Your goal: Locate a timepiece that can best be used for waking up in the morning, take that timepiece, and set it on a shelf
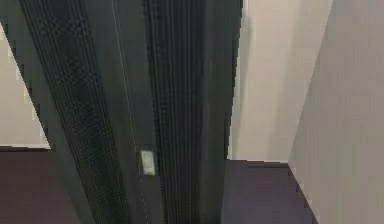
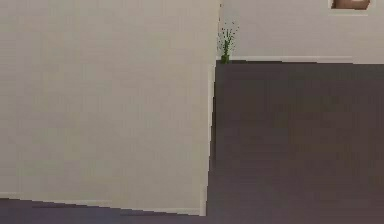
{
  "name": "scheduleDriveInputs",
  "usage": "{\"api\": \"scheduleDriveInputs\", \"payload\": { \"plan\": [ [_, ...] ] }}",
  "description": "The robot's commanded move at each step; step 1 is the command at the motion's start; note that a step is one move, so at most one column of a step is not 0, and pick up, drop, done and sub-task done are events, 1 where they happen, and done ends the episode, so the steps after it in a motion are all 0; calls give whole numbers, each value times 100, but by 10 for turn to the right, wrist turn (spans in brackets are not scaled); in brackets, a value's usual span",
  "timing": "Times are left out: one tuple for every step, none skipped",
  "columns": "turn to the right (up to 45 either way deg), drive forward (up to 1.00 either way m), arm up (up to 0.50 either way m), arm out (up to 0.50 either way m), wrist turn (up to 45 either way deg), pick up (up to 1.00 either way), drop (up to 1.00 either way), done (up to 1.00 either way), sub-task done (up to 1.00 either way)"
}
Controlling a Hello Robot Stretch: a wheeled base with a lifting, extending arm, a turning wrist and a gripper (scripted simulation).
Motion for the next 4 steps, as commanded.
{"api": "scheduleDriveInputs", "payload": {
  "plan": [
    [-450, 0, 0, 0, 0, 0, 0, 0, 0],
    [-390, 0, 0, 0, 0, 0, 0, 0, 0],
    [0, 70, 0, 0, 0, 0, 0, 0, 0],
    [450, 0, 0, 0, 0, 0, 0, 0, 0]
  ]
}}
